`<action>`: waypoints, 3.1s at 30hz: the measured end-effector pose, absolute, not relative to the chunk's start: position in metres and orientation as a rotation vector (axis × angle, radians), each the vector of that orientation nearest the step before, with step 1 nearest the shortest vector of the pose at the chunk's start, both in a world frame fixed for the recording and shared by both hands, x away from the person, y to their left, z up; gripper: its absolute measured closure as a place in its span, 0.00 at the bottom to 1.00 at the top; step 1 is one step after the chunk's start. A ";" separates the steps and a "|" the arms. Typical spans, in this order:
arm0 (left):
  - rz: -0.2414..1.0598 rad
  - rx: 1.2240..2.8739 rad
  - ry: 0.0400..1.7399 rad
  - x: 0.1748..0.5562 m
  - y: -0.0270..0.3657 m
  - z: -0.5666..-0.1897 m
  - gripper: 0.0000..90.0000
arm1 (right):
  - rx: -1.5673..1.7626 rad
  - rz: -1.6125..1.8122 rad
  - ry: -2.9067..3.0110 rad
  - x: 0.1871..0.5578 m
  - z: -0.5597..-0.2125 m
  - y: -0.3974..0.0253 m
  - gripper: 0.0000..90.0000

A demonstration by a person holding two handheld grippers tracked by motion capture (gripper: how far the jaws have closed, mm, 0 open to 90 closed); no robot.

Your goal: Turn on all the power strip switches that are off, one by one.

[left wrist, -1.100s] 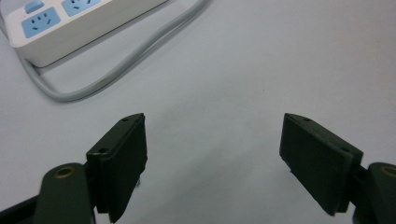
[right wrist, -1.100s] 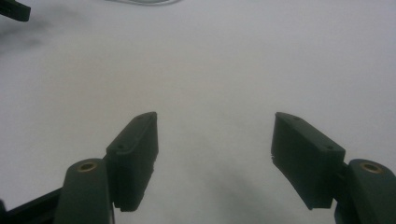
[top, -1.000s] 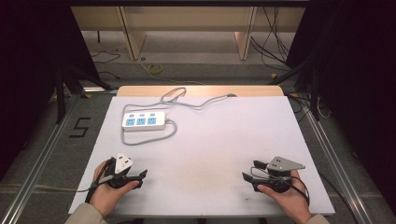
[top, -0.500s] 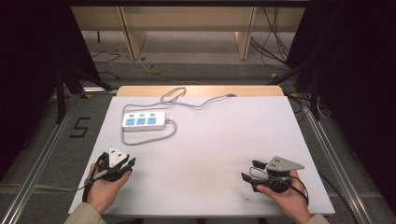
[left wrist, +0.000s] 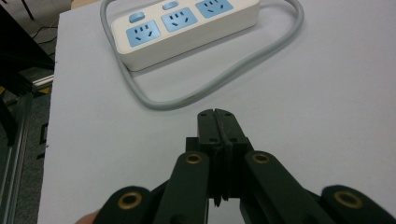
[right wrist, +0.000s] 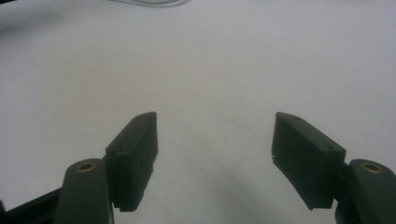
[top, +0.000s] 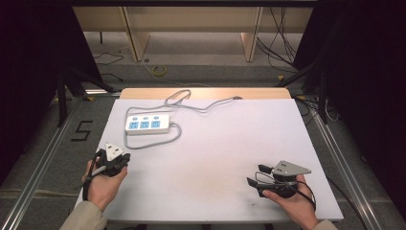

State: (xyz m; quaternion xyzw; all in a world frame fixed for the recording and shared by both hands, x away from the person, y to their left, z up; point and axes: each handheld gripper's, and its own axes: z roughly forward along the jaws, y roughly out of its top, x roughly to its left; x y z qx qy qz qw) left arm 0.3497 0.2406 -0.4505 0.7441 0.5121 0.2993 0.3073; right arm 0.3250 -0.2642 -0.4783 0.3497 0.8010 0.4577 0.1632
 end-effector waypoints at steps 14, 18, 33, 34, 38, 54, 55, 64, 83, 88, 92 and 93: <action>0.822 1.948 1.398 0.383 0.240 -0.439 1.00 | 0.997 1.306 2.286 0.325 -0.479 -0.265 0.36; 0.817 1.933 1.416 0.394 0.241 -0.437 1.00 | 0.999 1.306 2.284 0.325 -0.479 -0.264 0.36; 0.829 1.961 1.423 0.420 0.240 -0.432 1.00 | 1.003 1.308 2.279 0.326 -0.479 -0.264 0.36; 0.829 1.965 1.423 0.422 0.241 -0.431 1.00 | 1.002 1.309 2.279 0.326 -0.479 -0.264 0.36; 0.834 1.966 1.425 0.428 0.242 -0.431 1.00 | 1.003 1.310 2.279 0.326 -0.479 -0.264 0.36; 0.811 2.018 1.352 0.456 0.219 -0.430 1.00 | 1.004 1.303 2.284 0.326 -0.479 -0.264 0.36; 0.813 2.019 1.351 0.458 0.217 -0.430 1.00 | 1.003 1.303 2.285 0.326 -0.479 -0.264 0.36; 0.805 2.038 1.329 0.473 0.204 -0.429 1.00 | 1.000 1.304 2.290 0.326 -0.479 -0.264 0.36; 0.804 2.060 1.324 0.496 0.193 -0.426 1.00 | 0.998 1.306 2.288 0.326 -0.479 -0.264 0.36; 0.813 2.068 1.326 0.501 0.190 -0.423 1.00 | 0.998 1.307 2.288 0.326 -0.479 -0.264 0.36; 0.816 2.075 1.326 0.505 0.188 -0.423 1.00 | 0.998 1.307 2.288 0.326 -0.479 -0.264 0.36; 0.814 2.078 1.325 0.506 0.188 -0.423 1.00 | 0.998 1.307 2.288 0.326 -0.479 -0.264 0.36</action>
